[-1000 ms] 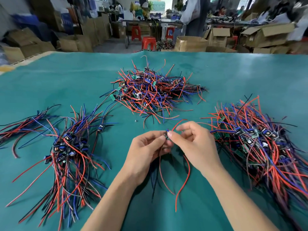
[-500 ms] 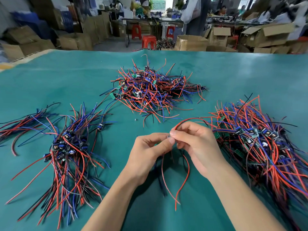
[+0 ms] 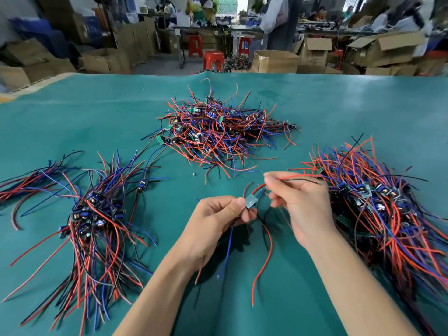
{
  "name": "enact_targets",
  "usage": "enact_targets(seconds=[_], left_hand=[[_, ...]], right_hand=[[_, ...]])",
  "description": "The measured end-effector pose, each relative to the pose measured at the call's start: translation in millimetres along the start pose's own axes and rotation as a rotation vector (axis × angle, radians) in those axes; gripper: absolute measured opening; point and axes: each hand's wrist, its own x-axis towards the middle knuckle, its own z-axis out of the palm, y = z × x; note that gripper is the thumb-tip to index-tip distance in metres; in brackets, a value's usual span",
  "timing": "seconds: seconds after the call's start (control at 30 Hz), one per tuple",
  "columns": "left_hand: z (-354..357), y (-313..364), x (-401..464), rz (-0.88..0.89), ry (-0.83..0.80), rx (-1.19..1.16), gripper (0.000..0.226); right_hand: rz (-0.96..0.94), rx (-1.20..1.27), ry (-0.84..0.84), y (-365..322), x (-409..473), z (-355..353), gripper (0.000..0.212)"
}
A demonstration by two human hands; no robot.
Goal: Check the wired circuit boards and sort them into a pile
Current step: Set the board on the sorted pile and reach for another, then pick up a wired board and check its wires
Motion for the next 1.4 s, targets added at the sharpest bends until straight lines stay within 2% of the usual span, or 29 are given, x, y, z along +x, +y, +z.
enact_targets(seconds=[0.07, 0.2, 0.27, 0.4, 0.47, 0.53, 0.57, 0.63, 0.67, 0.73, 0.8, 0.87, 0.93, 1.0, 1.13, 1.23, 1.4], left_hand=[[0.8, 0.2, -0.6, -0.005, -0.006, 0.032, 0.027], [2.0, -0.3, -1.0, -0.014, -0.018, 0.093, 0.029], [1.7, -0.3, -1.3, -0.015, -0.031, 0.114, 0.029], [0.6, -0.4, -2.0, -0.012, -0.052, 0.127, 0.03], [-0.3, 0.1, -1.3, -0.006, -0.032, 0.076, 0.029], [-0.9, 0.9, 0.2, 0.007, 0.019, 0.013, 0.027], [-1.1, 1.1, 1.1, 0.012, 0.049, 0.001, 0.026], [-0.4, 0.6, 2.3, 0.017, 0.102, 0.005, 0.026], [0.2, 0.0, 2.6, 0.022, 0.118, 0.022, 0.025], [0.8, -2.0, 2.0, 0.04, 0.111, 0.08, 0.022], [-0.3, -3.6, 1.5, 0.062, 0.081, 0.124, 0.02], [-0.8, -4.3, 1.3, 0.082, 0.078, 0.168, 0.019], [0.1, -5.8, 1.4, 0.092, 0.09, 0.22, 0.02], [2.0, -6.3, 0.9, 0.096, 0.097, 0.227, 0.019], [1.5, -1.7, 0.9, 0.018, 0.091, 0.021, 0.022], [-0.4, 0.3, 0.8, -0.009, 0.067, -0.083, 0.026], [0.9, 3.4, -0.2, -0.016, 0.098, -0.103, 0.019]], right_hand=[[-0.073, -0.077, 0.085, 0.2, 4.6, -7.0, 0.018], [-0.164, -0.095, 0.209, 0.9, 11.9, -15.2, 0.017], [-0.179, -0.065, 0.248, 0.9, 16.6, -17.8, 0.026], [-0.197, 0.184, 0.452, -4.8, 27.0, -32.3, 0.04], [-0.211, 0.349, 0.544, -10.6, 30.3, -40.7, 0.039], [-0.174, 0.404, 0.572, -13.4, 29.0, -40.6, 0.036], [-0.136, 0.366, 0.543, -13.5, 24.7, -34.6, 0.029], [-0.094, 0.111, 0.357, -8.0, 10.7, -14.3, 0.009], [-0.099, -0.079, 0.216, -3.9, 2.4, -2.5, 0.008], [-0.148, -0.359, -0.049, 1.6, -13.7, 16.9, 0.021], [-0.231, -0.436, -0.124, 1.6, -22.1, 24.3, 0.025], [-0.302, -0.473, -0.079, 0.0, -21.9, 20.1, 0.02], [-0.302, -0.487, -0.068, 0.3, -19.7, 15.1, 0.01], [-0.22, -0.426, -0.096, 0.3, -19.3, 15.9, 0.009], [0.038, -0.022, -0.154, -5.7, -17.1, 16.8, 0.01], [0.124, 0.111, -0.283, -7.4, -18.6, 16.2, 0.015], [0.135, 0.111, -0.325, -8.0, -21.3, 18.7, 0.017]])
